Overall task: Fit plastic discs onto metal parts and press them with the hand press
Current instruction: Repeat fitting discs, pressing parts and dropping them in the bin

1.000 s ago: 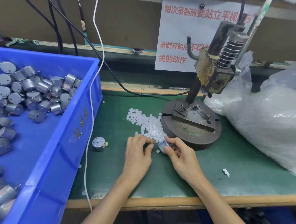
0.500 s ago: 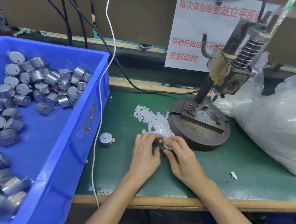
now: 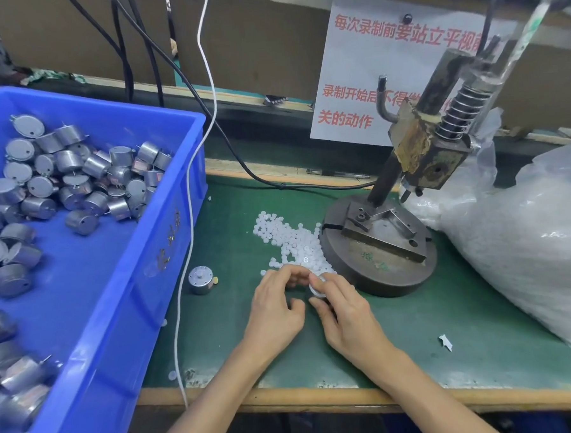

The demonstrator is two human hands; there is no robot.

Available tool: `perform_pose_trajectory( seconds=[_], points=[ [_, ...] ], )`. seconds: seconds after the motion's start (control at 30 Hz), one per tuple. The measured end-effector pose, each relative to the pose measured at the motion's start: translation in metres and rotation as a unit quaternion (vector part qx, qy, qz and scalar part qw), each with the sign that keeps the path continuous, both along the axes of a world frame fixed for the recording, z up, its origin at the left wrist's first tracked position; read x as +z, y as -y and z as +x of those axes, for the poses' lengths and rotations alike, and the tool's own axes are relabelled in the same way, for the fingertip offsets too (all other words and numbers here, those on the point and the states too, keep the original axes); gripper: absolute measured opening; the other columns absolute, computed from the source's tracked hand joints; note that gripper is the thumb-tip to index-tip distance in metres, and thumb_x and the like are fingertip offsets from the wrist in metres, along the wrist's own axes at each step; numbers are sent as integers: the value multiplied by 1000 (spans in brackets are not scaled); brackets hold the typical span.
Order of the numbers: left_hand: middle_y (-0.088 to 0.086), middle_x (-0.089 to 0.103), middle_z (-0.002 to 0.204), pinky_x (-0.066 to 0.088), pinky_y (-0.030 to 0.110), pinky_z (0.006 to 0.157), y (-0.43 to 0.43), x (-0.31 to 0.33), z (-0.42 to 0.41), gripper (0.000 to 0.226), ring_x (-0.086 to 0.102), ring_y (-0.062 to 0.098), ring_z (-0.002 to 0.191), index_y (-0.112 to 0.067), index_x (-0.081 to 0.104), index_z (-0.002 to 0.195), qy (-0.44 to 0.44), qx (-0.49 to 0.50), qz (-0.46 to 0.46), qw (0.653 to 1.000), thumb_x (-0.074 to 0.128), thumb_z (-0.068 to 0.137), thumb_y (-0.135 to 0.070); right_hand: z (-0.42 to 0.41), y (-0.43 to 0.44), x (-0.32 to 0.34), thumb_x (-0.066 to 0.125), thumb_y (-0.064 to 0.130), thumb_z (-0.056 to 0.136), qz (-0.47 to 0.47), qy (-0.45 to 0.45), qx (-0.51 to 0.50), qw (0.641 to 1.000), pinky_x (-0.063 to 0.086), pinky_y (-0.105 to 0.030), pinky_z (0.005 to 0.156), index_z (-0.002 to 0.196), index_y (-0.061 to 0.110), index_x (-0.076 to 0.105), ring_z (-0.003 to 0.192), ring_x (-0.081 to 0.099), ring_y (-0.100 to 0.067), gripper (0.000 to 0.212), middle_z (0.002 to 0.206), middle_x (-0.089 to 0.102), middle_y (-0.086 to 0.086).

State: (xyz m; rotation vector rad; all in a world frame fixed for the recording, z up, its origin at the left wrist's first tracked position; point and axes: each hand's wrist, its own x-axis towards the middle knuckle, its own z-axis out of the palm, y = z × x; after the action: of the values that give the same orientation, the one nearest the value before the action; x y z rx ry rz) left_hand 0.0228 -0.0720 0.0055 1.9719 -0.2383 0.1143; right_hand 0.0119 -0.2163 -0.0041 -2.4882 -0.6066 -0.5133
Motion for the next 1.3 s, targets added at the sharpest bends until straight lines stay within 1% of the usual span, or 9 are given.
perform_pose_trajectory(
  seconds=[0.13, 0.23, 0.33, 0.43, 0.53, 0.63, 0.83, 1.1, 1.3],
  points=[
    [-21, 58, 96, 38, 12, 86, 1, 0, -1, 43, 51, 2, 99, -27, 56, 103, -8, -24, 33, 999, 54, 71, 2, 0, 0, 2, 61, 0, 84, 24, -13, -6, 1000, 46, -27, 74, 108, -3, 61, 83, 63, -27, 24, 99, 61, -12],
    [-24, 53, 96, 38, 19, 88, 5, 2, -3, 35, 49, 1, 96, -28, 54, 103, 13, -34, 49, 998, 65, 73, -11, -2, 1, 2, 58, 2, 90, 171, -84, -38, 981, 47, -23, 72, 105, 9, 61, 79, 60, -12, 17, 95, 63, 5],
    [-29, 54, 91, 35, 12, 84, 16, 10, -4, 29, 47, -3, 91, -28, 58, 97, 57, -21, 27, 998, 74, 73, -21, -3, 2, 9, 52, 7, 95, 477, -187, -84, 855, 46, -19, 57, 101, 18, 58, 61, 56, -8, 14, 80, 66, 2],
    [-24, 56, 91, 36, 16, 85, 36, 23, 4, 27, 47, 1, 92, -21, 62, 97, 99, -27, 22, 994, 74, 74, -25, 1, 7, 22, 44, 13, 99, 666, -220, -104, 705, 46, -20, 49, 98, 14, 55, 56, 57, -11, 11, 74, 65, -4],
    [-13, 60, 95, 39, 23, 85, 63, 39, 19, 28, 48, 9, 96, -19, 63, 100, 105, -34, 39, 993, 73, 76, -28, 9, 16, 40, 39, 14, 102, 717, -213, -110, 655, 52, -23, 51, 94, 10, 52, 58, 63, -9, 16, 68, 68, 3],
    [-6, 63, 103, 37, 28, 88, 87, 47, 37, 29, 48, 13, 98, -17, 63, 106, 129, -35, 91, 987, 68, 82, -30, 17, 34, 53, 38, 14, 102, 707, -216, -118, 663, 51, -23, 47, 97, 11, 50, 59, 65, -11, 13, 69, 69, 1],
    [0, 52, 119, 24, 25, 88, 110, 44, 83, 37, 38, 18, 109, -18, 58, 121, 175, -11, 216, 961, 60, 88, -35, 15, 63, 50, 41, -1, 96, 626, -218, -148, 734, 46, -22, 41, 109, 16, 47, 55, 63, -17, 22, 79, 73, -10],
    [-11, 58, 117, 14, 22, 81, 126, 26, 100, 35, 41, 10, 111, -30, 58, 120, 145, 19, 179, 973, 57, 88, -42, 15, 91, 44, 41, -8, 91, 559, -167, -170, 794, 41, -20, 41, 99, 8, 57, 48, 52, -10, 25, 72, 70, -6],
    [-13, 60, 109, 17, 21, 81, 126, 21, 98, 32, 46, 10, 104, -23, 59, 113, 178, 39, 160, 970, 61, 86, -40, 52, 104, 91, 49, 1, 91, 506, -39, -217, 834, 41, -22, 58, 82, 24, 62, 55, 51, 0, 28, 67, 65, 11]
  ],
)
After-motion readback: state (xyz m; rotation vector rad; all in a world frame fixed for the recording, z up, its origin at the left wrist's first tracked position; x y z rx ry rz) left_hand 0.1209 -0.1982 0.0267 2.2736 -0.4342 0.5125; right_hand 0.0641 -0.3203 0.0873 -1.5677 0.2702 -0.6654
